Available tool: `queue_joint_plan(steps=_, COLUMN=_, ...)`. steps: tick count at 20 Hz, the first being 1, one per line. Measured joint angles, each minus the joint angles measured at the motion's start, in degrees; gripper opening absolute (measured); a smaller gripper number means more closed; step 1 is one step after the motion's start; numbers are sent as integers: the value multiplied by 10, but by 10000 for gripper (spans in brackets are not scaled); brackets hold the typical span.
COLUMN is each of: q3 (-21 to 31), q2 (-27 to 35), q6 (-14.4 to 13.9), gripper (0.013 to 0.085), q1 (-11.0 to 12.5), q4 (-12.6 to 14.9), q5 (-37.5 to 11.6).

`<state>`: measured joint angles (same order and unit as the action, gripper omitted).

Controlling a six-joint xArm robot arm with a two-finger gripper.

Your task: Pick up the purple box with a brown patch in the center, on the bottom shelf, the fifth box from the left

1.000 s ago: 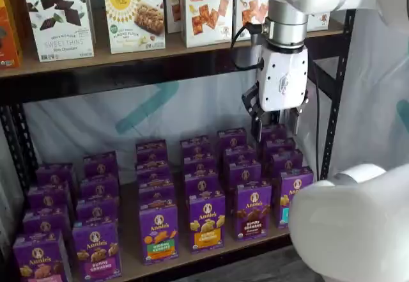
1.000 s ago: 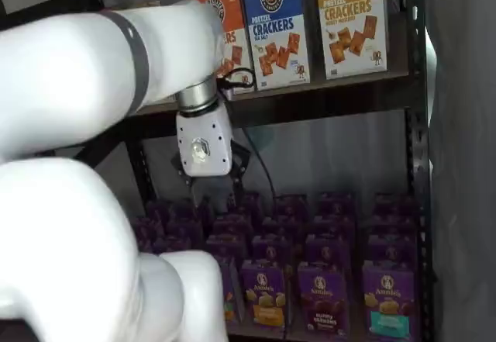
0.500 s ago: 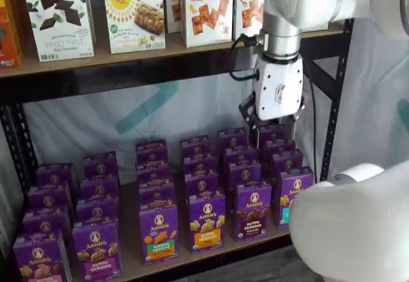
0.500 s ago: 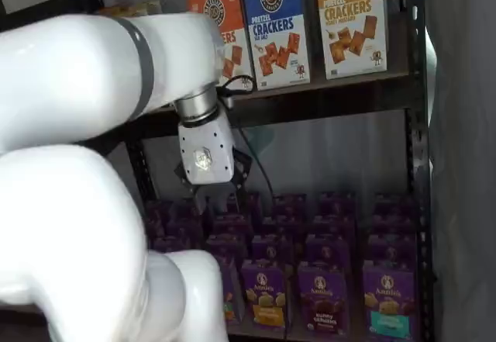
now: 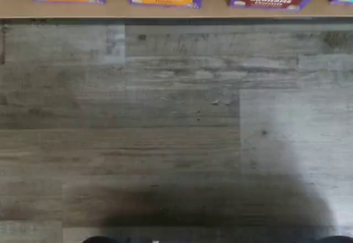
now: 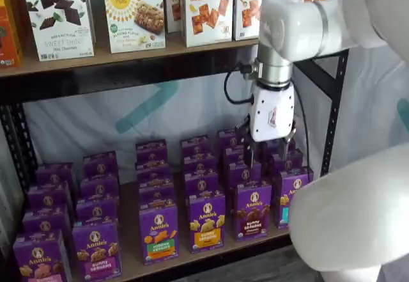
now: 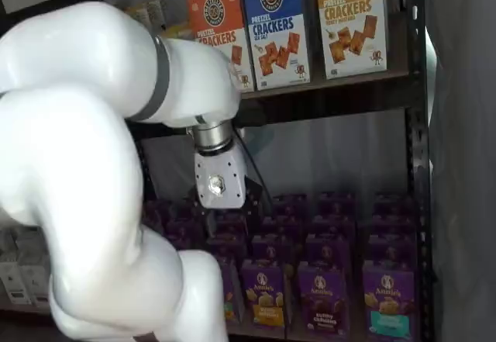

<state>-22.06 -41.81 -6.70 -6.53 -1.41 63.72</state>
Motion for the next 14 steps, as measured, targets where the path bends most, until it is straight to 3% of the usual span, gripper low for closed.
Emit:
queue_joint_plan(steps=7, q3=14, q2=103, q6=42, gripper=850, q1=33, q4=-11, q5=-109)
queue_joint_plan(steps=12, q3=17, q2=190, q6=73, gripper=850, q1=45, q4=-31, q5=-202)
queue_joint_plan(steps=14, q3=15, q2=234, q6=71, gripper=850, q1=45, q4=-26, q5=-247)
